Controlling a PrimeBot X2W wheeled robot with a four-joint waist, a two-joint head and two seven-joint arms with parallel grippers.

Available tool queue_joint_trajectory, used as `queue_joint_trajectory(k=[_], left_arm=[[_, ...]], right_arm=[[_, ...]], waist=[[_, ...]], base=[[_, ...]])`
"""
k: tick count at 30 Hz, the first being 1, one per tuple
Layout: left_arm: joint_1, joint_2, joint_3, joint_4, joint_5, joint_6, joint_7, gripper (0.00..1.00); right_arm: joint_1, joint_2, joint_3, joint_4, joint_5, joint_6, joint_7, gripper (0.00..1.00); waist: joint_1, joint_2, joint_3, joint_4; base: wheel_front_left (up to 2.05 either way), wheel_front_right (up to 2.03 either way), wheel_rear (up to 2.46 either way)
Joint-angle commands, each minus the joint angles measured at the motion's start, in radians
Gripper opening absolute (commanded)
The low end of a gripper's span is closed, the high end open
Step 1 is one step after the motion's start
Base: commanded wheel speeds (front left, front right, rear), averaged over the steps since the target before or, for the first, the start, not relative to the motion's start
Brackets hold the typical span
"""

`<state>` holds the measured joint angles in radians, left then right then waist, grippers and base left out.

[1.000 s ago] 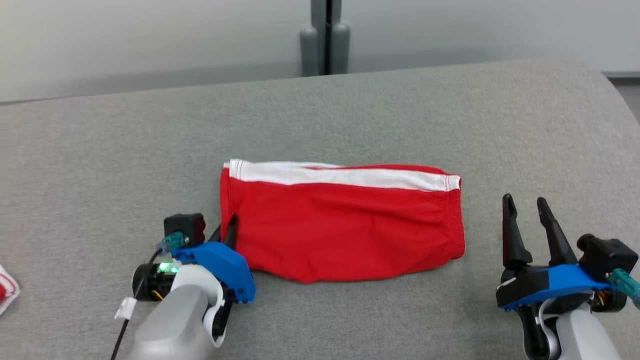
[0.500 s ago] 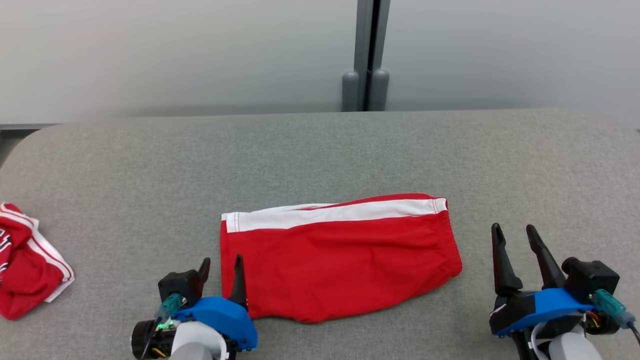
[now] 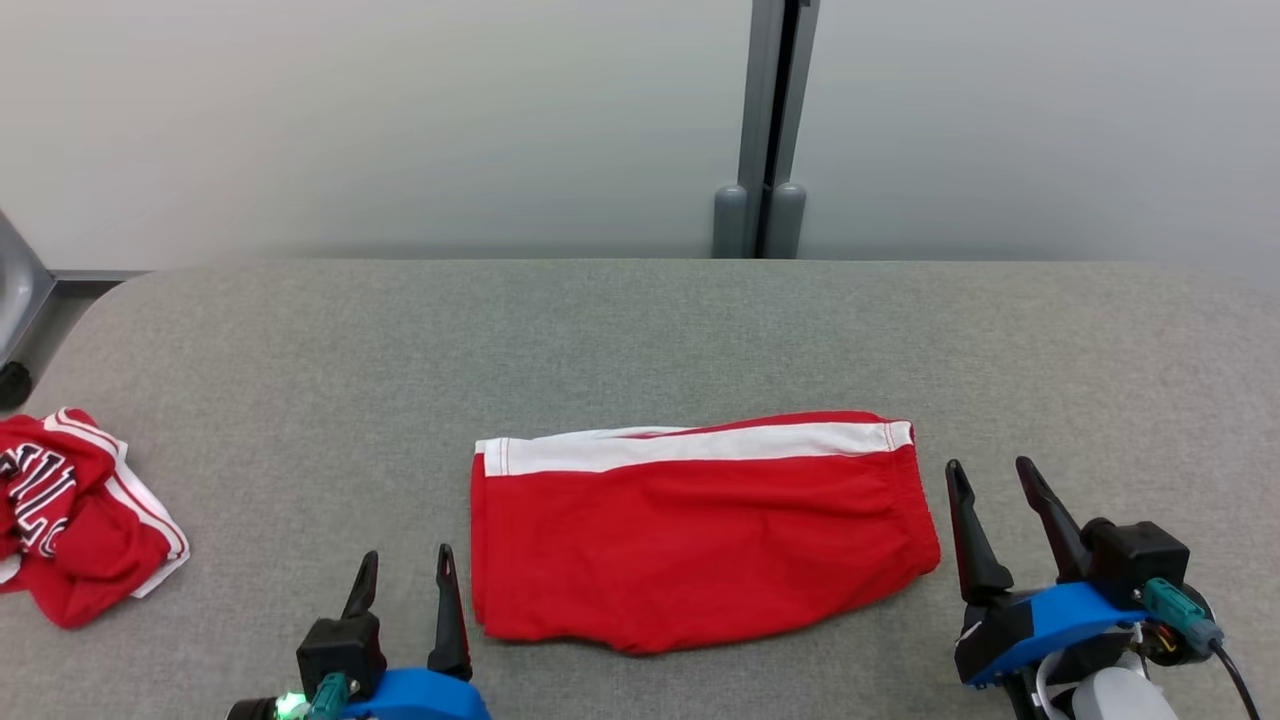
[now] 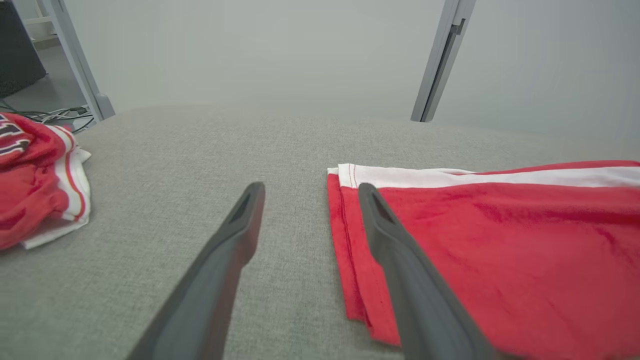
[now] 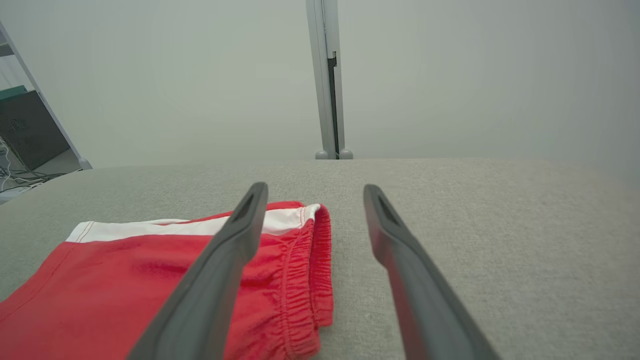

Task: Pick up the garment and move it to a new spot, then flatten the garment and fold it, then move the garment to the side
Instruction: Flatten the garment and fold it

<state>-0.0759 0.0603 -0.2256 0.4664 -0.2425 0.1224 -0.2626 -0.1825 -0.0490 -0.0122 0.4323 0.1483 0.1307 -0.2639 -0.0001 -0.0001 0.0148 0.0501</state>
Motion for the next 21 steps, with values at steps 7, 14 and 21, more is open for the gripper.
queue_joint_trajectory(k=[7, 14, 21], left_arm=[[-0.024, -0.009, -0.003, -0.022, 0.045, -0.030, -0.003, 1.00], [-0.060, -0.010, -0.040, -0.034, 0.013, -0.021, -0.003, 1.00], [-0.069, -0.011, -0.061, -0.042, -0.002, -0.012, -0.003, 1.00]], right_arm=[[-0.078, -0.004, -0.037, 0.105, -0.057, 0.000, 0.000, 1.00], [-0.146, -0.004, -0.074, 0.272, -0.108, 0.000, -0.001, 1.00], [-0.164, -0.003, -0.059, 0.399, -0.061, 0.000, 0.001, 1.00]], waist=[[0.0001, 0.0001, 0.080, 0.065], [0.0001, 0.0001, 0.146, 0.115], [0.0001, 0.0001, 0.176, 0.121]], base=[[0.00, 0.00, 0.00], [0.00, 0.00, 0.00], [0.00, 0.00, 0.00]])
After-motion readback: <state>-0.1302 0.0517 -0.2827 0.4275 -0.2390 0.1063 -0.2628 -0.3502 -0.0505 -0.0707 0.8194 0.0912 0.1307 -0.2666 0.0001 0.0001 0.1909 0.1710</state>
